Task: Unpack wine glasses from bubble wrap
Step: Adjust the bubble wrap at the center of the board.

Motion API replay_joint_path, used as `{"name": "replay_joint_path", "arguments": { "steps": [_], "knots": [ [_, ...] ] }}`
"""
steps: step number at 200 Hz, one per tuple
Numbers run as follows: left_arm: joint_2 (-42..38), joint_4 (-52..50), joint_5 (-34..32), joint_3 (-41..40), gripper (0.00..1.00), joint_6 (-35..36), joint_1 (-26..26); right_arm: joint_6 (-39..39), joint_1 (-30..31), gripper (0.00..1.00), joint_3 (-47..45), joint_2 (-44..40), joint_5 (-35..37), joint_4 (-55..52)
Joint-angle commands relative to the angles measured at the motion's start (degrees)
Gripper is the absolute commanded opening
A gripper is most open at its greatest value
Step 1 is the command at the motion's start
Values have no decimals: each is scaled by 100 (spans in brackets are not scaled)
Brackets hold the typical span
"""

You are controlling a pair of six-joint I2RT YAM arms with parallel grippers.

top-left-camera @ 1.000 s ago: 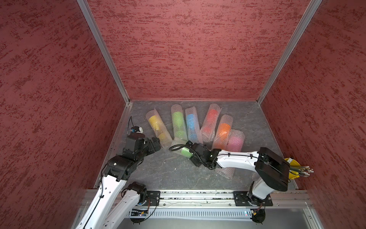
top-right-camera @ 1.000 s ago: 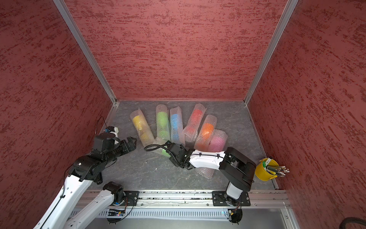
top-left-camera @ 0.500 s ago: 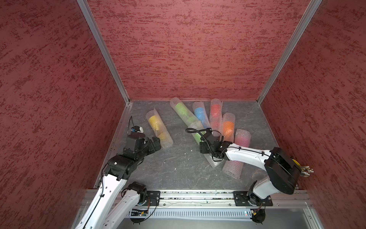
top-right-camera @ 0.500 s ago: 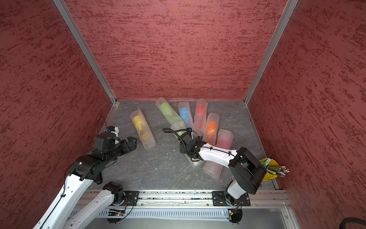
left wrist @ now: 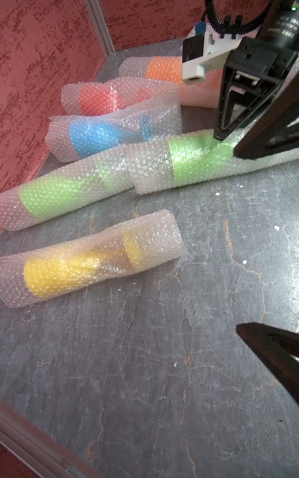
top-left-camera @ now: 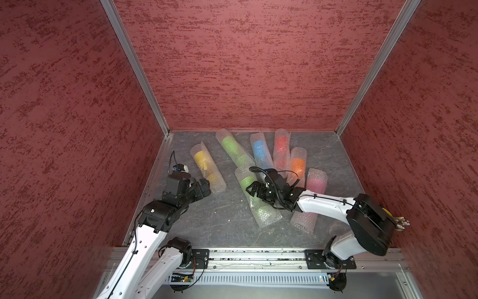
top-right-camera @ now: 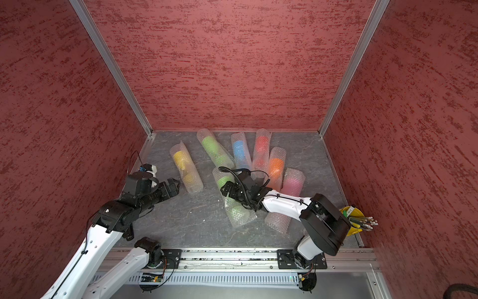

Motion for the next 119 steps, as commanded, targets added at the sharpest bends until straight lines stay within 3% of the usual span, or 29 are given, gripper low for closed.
{"name": "replay_joint_path", "arguments": {
  "steps": [1,28,70,101,119],
  "knots": [
    [296,88,400,61,100,128,21,-260,-45,97,116,-375,-743,376],
    [954,23,938,327,97,13,-298,-1216,-354,86,112,-801,-277,-471],
    [2062,738,1150,280,97,-631,-1683,-2476,-425,69,464,-476,894,-1521],
    [2856,1242,1397,322,93,-903,-2055,-2999,-459,54,564,18,1231,-1627],
    [3059,1366,1432,376,93,-927,-2151,-3131,-461,51,496,164,1112,-1497]
  ]
}}
